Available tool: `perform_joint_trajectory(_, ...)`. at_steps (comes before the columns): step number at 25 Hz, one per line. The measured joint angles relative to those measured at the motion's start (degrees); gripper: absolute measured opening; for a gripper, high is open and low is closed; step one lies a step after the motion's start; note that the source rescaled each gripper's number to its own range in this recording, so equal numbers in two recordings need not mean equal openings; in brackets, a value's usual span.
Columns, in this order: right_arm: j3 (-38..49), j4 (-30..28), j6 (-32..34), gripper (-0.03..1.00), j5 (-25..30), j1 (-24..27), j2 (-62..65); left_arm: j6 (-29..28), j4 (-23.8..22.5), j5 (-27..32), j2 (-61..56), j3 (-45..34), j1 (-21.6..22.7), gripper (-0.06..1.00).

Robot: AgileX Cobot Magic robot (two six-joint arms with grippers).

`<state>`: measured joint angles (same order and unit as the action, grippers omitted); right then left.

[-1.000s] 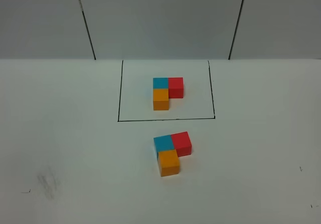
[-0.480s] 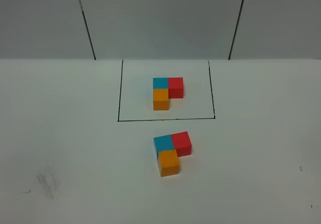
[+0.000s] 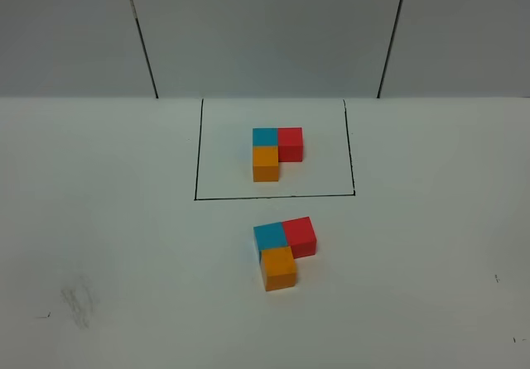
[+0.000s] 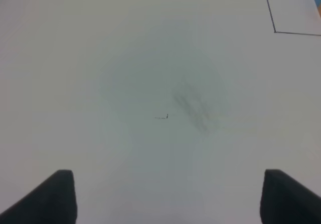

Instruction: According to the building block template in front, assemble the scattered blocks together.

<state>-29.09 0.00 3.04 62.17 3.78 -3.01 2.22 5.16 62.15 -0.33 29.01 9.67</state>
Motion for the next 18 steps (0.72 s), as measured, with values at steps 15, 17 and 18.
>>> perform_joint_trajectory(15,0.0,0.0,-0.1,0.78,-0.2,0.0,3.4,0.0,0.0,0.0,0.0,0.0,0.0,0.65)
perform_joint_trajectory(17,0.0,0.0,-0.1,0.78,-0.2,0.8,3.4,0.0,0.0,0.0,0.0,0.0,0.0,0.65)
perform_joint_trajectory(18,0.0,0.0,-0.1,0.78,-0.2,1.6,3.4,0.0,0.0,0.0,0.0,0.0,0.0,0.65)
